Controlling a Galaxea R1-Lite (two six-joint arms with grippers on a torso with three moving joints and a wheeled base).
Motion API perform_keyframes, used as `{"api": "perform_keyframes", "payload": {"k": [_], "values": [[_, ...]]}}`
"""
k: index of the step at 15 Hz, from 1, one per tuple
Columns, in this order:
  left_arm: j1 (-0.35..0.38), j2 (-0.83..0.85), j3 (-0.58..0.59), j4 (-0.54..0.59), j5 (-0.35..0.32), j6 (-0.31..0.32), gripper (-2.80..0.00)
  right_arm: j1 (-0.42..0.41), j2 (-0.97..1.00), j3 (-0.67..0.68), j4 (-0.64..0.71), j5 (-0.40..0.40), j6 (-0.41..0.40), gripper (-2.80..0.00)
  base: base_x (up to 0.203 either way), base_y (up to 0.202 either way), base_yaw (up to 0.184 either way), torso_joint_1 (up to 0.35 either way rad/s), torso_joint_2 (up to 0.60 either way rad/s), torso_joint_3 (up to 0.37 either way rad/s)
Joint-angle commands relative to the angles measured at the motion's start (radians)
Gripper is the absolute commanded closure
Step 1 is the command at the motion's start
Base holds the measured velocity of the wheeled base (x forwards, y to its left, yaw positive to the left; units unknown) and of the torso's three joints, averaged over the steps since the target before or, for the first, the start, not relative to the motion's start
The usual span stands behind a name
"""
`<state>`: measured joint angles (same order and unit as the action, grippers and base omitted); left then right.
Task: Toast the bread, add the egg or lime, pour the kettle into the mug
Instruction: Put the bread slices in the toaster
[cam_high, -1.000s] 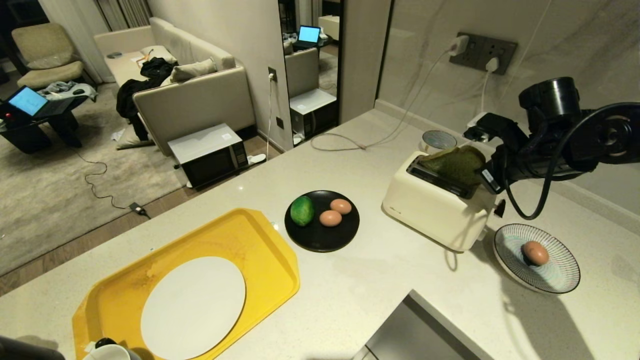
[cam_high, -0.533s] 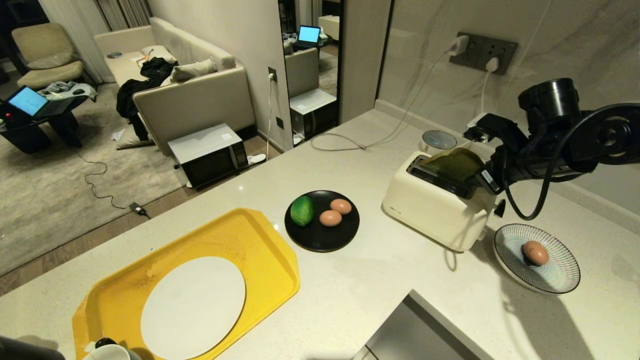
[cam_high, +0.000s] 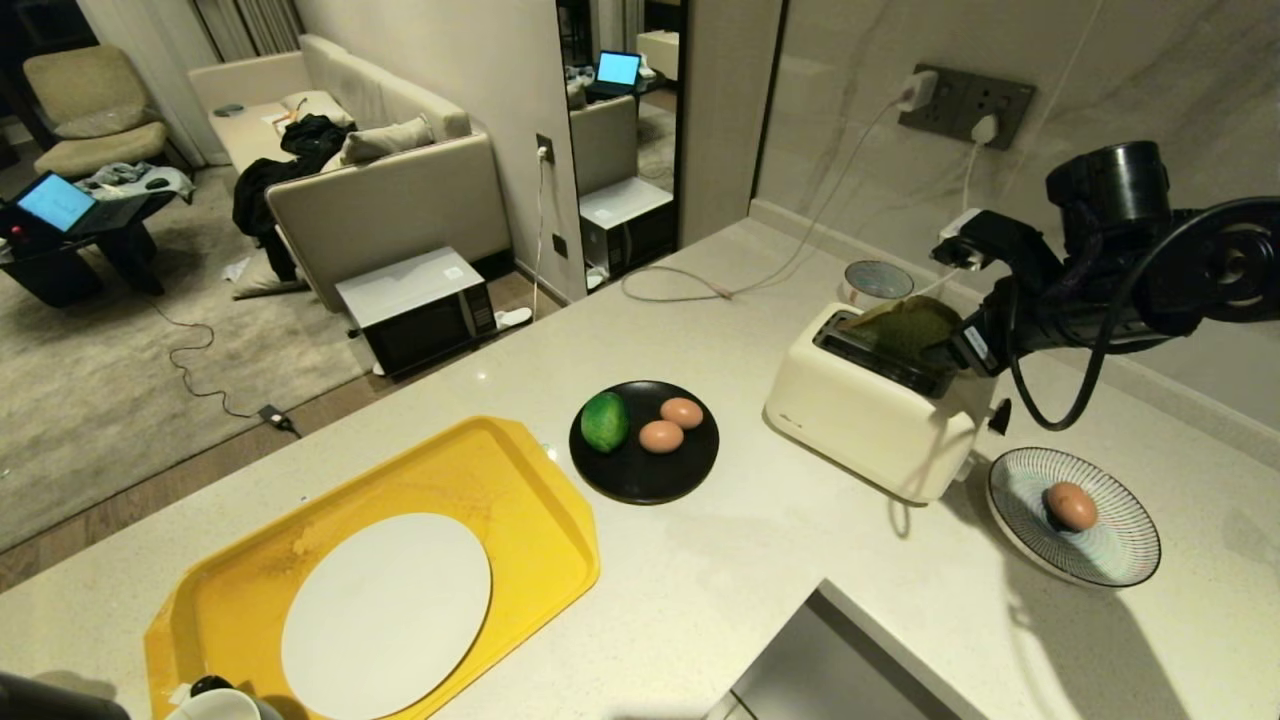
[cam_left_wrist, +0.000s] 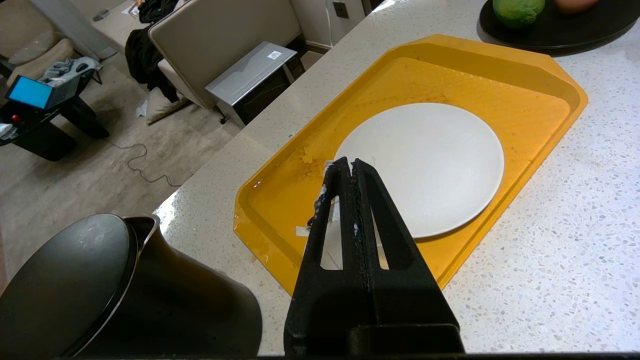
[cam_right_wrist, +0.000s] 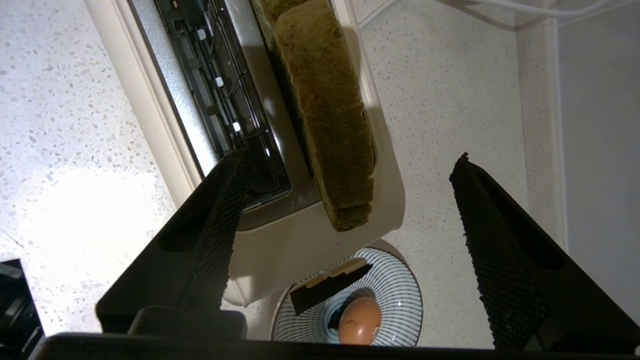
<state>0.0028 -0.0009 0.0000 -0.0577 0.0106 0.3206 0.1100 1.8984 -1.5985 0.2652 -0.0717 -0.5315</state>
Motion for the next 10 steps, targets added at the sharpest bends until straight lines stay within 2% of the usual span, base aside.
{"api": "perform_keyframes", "payload": {"k": [1, 5, 7, 8, 10], "values": [[0.0, -0.001, 0.0, -0.001, 0.0, 0.001, 0.0, 0.0, -0.041, 0.006, 0.007, 0.009, 0.0, -2.8, 0.0, 0.0, 0.0, 0.0, 0.0, 0.0], [0.0, -0.001, 0.0, -0.001, 0.0, 0.001, 0.0, -0.011, -0.194, 0.094, 0.012, 0.093, 0.039, -2.8, 0.0, 0.0, 0.0, 0.0, 0.0, 0.0], [0.0, -0.001, 0.0, -0.001, 0.0, 0.001, 0.0, -0.02, -0.256, 0.159, 0.014, 0.108, 0.075, -2.8, 0.0, 0.0, 0.0, 0.0, 0.0, 0.0], [0.0, -0.001, 0.0, -0.001, 0.0, 0.001, 0.0, -0.029, -0.276, 0.186, 0.014, 0.111, 0.088, 0.0, 0.0, 0.0, 0.0, 0.0, 0.0, 0.0], [0.0, -0.001, 0.0, -0.001, 0.0, 0.001, 0.0, -0.057, -0.293, 0.231, 0.014, 0.119, 0.093, 0.0, 0.0, 0.0, 0.0, 0.0, 0.0, 0.0]]}}
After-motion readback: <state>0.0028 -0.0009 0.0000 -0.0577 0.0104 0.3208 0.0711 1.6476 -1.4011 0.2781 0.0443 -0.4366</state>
